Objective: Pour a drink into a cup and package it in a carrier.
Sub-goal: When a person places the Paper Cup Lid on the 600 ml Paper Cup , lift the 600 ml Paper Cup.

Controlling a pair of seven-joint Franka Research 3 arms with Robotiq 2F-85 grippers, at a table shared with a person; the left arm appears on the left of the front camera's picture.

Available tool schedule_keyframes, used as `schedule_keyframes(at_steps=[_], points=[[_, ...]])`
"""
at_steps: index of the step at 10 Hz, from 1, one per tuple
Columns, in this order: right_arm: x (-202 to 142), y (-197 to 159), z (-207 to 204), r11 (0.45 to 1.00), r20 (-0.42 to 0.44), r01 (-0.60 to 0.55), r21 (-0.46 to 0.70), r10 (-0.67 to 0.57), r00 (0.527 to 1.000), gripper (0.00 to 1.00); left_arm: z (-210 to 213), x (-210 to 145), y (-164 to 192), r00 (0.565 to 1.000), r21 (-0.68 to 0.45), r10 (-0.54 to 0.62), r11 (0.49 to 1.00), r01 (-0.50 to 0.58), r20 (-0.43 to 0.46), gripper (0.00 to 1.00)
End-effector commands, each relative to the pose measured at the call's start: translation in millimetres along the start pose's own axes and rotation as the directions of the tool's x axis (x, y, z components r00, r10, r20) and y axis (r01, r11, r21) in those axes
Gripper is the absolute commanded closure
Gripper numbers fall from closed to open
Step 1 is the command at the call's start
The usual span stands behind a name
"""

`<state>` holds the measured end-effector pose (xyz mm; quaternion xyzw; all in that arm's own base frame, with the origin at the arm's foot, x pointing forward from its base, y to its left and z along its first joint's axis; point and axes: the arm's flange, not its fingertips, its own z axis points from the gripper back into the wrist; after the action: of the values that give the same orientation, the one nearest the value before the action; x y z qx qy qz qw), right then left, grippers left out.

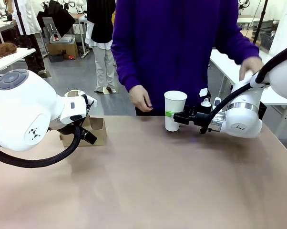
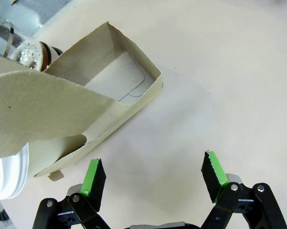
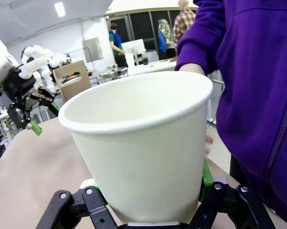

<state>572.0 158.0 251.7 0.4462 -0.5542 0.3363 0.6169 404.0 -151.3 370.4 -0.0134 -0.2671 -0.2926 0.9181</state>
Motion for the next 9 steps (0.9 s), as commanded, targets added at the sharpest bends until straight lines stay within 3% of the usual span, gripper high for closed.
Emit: schedule_keyframes(at_steps=[1, 9], points=[[3.9, 2.7, -1.5, 1.000, 0.012, 0.000, -0.002, 0.000, 1.000, 0.20, 0.3, -0.1, -0.1, 1.000, -0.001, 0.000, 1.000, 0.000, 0.001, 0.00], [3.9, 2.7, -1.5, 1.000, 0.012, 0.000, -0.002, 0.000, 1.000, 0.20, 0.3, -0.1, -0.1, 1.000, -0.001, 0.000, 1.000, 0.000, 0.001, 0.00]])
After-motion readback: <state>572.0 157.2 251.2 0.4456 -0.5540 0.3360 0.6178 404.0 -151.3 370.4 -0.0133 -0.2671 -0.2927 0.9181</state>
